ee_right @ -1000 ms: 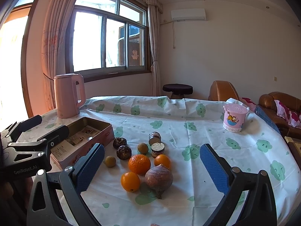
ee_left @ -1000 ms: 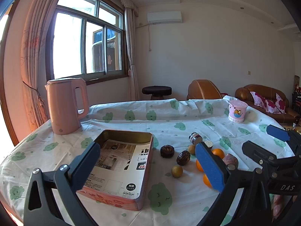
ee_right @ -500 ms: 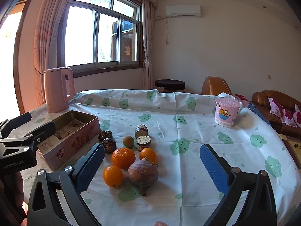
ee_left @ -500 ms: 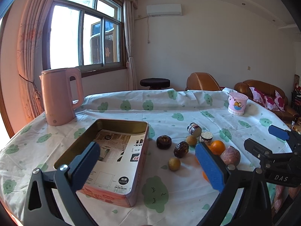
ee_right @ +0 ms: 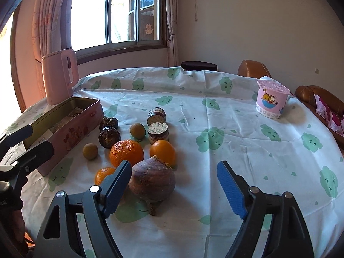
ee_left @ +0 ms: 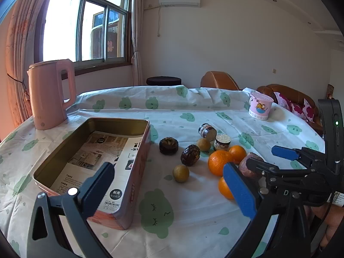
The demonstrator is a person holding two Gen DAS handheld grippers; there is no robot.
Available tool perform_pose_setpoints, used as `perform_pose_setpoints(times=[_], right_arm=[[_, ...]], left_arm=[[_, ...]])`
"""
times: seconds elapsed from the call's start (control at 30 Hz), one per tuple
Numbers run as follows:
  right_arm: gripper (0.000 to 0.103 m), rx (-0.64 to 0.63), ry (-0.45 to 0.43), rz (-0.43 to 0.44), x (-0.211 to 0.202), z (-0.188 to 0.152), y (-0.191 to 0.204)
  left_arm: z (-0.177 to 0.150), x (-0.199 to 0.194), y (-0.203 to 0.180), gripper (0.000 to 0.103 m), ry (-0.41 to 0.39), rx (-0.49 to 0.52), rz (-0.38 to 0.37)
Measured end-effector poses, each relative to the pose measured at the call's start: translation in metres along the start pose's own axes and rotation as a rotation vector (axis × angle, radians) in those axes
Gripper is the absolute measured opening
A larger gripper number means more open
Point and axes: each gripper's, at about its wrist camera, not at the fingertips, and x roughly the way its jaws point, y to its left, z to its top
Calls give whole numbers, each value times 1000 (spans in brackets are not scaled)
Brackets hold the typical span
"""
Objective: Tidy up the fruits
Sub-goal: 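Reach to the large brown round fruit and close the right gripper on it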
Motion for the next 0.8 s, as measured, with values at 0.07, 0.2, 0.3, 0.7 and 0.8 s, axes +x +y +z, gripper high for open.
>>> perform_pose_setpoints(times=[0.07, 0.2, 0.3, 0.7, 0.8], right_arm=[[80, 8, 21, 34, 6, 1, 1], [80, -5, 66, 90, 15, 0, 8], [78, 12, 80, 126, 17, -2, 6], [52, 69, -6, 132, -8, -9, -14], [52, 54, -24, 33, -12, -10, -25]], left_arm=[[0, 2, 0, 103, 7, 0, -4], [-1, 5, -2, 103, 16, 6, -9], [-1, 5, -4, 103, 18, 14, -21], [-2, 19, -35, 90, 83, 62, -119], [-2, 27, -45, 82, 117, 83, -147]])
